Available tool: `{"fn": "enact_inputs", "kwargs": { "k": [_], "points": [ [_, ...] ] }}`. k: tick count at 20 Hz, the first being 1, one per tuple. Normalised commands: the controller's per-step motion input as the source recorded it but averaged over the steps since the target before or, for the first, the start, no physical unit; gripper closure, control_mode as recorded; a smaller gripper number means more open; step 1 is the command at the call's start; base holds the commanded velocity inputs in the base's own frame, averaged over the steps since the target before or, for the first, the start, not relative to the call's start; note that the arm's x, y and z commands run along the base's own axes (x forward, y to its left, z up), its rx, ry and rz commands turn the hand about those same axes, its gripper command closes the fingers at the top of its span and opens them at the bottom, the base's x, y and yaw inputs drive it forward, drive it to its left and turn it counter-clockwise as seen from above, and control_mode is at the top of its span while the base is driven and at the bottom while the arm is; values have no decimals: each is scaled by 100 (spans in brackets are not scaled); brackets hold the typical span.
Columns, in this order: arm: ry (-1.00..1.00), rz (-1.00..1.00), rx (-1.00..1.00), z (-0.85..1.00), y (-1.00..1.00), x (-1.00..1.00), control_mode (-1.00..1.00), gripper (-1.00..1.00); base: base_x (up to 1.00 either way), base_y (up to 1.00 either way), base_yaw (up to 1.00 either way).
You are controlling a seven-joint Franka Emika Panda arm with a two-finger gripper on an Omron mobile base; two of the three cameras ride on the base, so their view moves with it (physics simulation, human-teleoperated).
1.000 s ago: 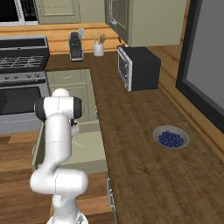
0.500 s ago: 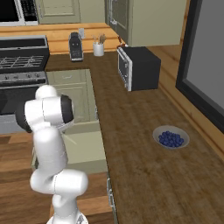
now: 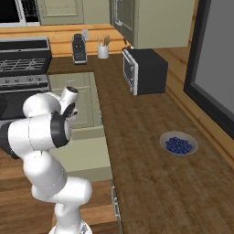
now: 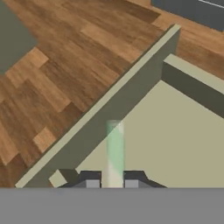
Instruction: Take a straw from the drawer in front and place it inside the glass cup on the dining counter.
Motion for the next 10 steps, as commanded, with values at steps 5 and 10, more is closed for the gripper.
{"fn": "enact_inputs", "kwargs": {
  "k": [5,10],
  "points": [
    [0,-15,10,100,0,-34,-100,100,0,0,0],
    [-5,-24,0,100,0,-52,-100,100,0,0,0]
  ]
}}
